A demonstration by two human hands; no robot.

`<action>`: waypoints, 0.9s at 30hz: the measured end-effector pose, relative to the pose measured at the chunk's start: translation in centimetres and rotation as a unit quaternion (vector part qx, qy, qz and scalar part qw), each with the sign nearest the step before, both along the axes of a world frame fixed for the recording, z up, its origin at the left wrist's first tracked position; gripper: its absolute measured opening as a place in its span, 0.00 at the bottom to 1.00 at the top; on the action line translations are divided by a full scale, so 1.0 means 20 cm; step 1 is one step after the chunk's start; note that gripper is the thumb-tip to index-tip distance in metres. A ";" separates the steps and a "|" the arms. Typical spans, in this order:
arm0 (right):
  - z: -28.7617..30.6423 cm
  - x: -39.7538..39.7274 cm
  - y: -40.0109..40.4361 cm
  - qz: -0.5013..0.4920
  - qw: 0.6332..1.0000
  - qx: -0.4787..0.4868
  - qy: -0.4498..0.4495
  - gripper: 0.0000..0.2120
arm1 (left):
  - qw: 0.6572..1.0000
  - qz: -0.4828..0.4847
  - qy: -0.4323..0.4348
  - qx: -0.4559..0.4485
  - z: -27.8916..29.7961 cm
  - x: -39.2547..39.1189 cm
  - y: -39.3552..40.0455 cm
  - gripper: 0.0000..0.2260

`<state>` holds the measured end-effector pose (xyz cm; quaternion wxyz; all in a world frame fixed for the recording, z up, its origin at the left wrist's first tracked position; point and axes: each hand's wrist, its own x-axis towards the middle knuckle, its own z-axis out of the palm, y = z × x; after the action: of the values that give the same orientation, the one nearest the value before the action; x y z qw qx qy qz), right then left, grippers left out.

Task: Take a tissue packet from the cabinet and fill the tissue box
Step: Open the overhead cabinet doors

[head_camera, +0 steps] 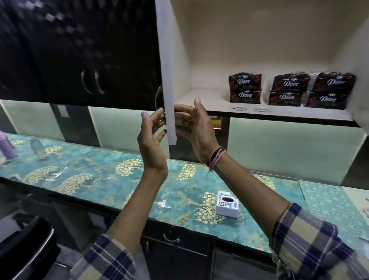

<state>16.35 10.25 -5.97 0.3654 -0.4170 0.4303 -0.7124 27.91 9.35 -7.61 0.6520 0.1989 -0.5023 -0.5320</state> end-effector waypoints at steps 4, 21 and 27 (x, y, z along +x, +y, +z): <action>0.02 0.19 -0.09 0.037 0.999 0.017 0.016 0.34 | 0.999 0.039 -0.010 0.018 0.02 0.17 -0.07 0.26; 0.03 0.58 -0.39 0.149 0.987 0.064 0.022 0.36 | 0.996 0.080 -0.003 0.050 0.11 0.62 -0.35 0.25; 0.01 0.27 -0.27 0.113 0.992 0.055 -0.020 0.37 | 0.999 0.017 0.028 0.035 0.15 0.38 -0.27 0.25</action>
<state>21.73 4.89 -5.68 0.4745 -0.4279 0.4115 -0.6499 35.54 4.02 -4.65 0.6676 0.2151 -0.4611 -0.5435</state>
